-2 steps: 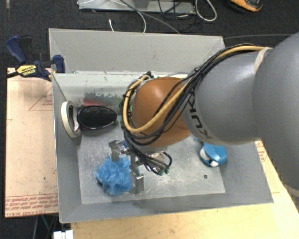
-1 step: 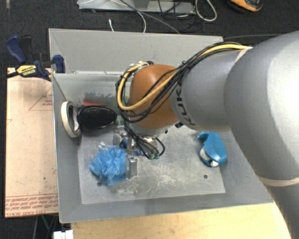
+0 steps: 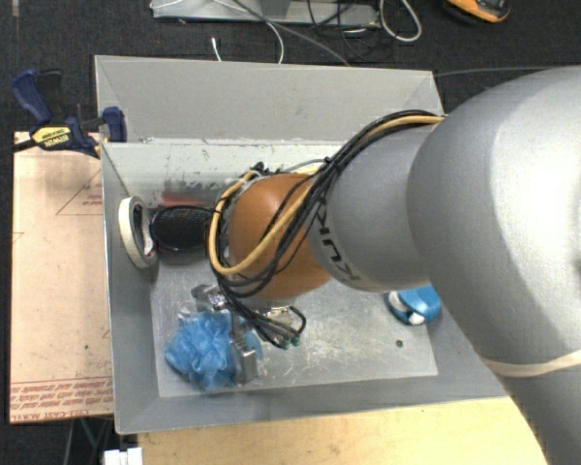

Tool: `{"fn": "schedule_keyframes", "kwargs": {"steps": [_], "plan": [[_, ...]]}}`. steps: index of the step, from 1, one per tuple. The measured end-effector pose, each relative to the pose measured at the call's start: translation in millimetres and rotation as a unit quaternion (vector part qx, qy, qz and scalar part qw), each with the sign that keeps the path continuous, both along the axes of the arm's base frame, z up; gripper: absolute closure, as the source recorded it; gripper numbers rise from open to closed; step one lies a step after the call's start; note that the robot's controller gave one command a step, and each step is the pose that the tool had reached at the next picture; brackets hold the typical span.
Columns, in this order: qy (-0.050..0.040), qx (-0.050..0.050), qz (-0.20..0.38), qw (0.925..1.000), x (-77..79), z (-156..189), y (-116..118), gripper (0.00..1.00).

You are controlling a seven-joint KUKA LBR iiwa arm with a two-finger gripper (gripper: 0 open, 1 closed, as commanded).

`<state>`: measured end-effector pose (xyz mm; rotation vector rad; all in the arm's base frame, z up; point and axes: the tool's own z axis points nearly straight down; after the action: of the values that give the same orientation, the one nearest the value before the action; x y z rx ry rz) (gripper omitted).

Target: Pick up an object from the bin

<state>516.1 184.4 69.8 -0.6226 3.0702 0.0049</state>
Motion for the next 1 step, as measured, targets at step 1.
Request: {"fn": "schedule_keyframes", "kwargs": {"steps": [1], "plan": [[-0.0002,0.0,-0.052,0.9987,29.6,0.5,-2.7,1.0]]}}
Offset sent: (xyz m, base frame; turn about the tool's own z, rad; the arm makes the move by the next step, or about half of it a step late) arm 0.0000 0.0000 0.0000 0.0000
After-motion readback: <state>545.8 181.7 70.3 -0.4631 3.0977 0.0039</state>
